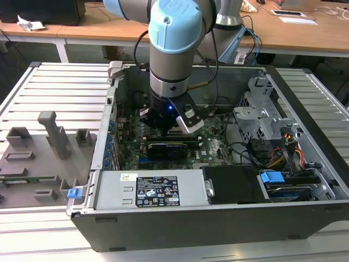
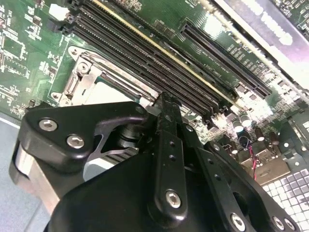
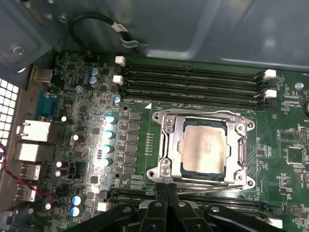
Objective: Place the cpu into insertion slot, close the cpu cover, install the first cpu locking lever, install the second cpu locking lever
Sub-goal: 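Install the second cpu locking lever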
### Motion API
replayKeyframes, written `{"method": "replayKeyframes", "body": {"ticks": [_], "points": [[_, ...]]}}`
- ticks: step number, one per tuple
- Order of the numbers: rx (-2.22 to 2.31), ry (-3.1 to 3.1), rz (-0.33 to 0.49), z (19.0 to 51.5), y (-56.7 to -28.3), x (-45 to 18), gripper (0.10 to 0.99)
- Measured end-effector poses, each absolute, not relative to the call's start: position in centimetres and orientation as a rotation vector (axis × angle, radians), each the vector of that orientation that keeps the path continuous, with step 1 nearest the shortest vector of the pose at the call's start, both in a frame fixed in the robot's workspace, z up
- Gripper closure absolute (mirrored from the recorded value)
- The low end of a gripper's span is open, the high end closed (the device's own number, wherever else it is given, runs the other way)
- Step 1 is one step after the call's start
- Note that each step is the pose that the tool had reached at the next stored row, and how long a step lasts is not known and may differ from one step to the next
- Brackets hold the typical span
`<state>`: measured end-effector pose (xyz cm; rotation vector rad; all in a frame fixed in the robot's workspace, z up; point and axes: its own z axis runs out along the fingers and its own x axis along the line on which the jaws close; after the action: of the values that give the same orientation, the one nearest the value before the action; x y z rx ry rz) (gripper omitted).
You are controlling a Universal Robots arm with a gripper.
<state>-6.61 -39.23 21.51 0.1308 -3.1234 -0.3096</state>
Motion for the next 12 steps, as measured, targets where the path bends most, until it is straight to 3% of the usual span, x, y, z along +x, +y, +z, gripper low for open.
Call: {"method": "replayKeyframes", "body": {"ticks": [12], "points": [[0.131,-3.123,-0.32,20.93,-39.17,-6.99,0.98]]}}
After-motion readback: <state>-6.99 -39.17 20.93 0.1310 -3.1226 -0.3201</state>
